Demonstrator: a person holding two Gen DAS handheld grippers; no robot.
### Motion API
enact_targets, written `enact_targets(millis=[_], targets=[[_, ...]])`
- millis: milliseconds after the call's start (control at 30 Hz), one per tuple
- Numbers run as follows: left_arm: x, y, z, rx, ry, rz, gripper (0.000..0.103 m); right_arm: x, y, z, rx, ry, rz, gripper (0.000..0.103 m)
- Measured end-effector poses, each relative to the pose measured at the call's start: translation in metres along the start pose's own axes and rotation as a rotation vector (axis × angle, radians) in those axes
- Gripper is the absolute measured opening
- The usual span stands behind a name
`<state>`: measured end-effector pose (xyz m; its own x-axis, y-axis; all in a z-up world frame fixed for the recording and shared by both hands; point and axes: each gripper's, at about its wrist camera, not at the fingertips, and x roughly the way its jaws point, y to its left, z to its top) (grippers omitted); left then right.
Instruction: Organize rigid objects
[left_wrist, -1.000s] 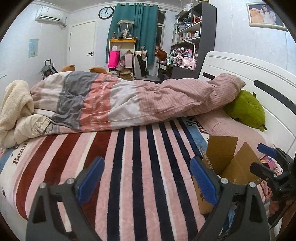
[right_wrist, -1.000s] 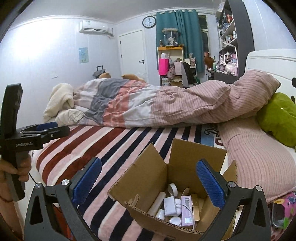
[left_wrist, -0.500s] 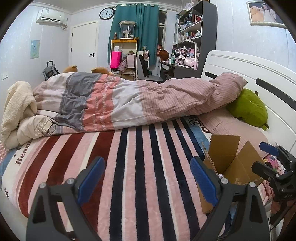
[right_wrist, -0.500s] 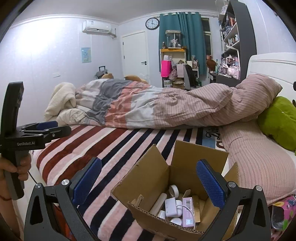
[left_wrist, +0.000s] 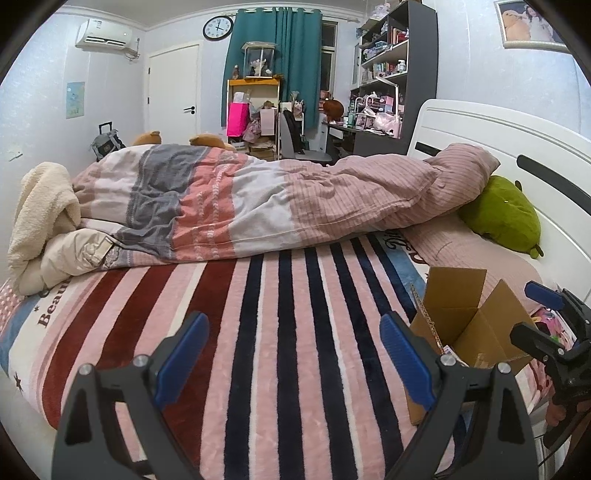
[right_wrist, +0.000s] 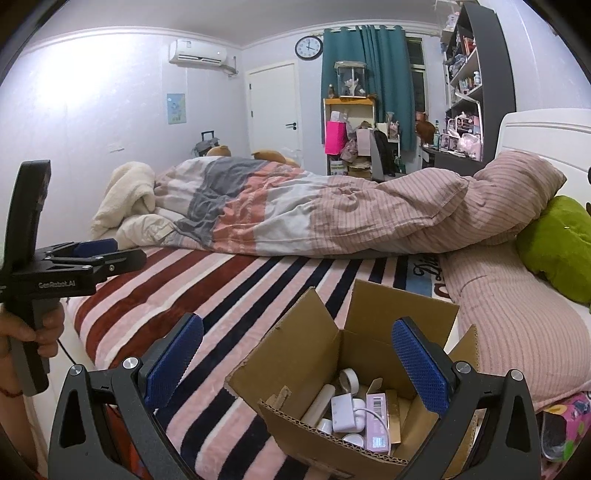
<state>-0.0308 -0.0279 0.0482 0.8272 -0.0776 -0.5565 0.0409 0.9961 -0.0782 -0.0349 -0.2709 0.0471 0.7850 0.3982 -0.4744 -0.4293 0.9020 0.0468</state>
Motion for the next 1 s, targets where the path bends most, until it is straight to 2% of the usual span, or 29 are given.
enact_targets(millis=[1000], targets=[[0.0,0.0002,0.0008,0.004,0.002,0.003,0.092,0.0007,-0.0037,0.001,-0.005,0.005,0.01,0.103]])
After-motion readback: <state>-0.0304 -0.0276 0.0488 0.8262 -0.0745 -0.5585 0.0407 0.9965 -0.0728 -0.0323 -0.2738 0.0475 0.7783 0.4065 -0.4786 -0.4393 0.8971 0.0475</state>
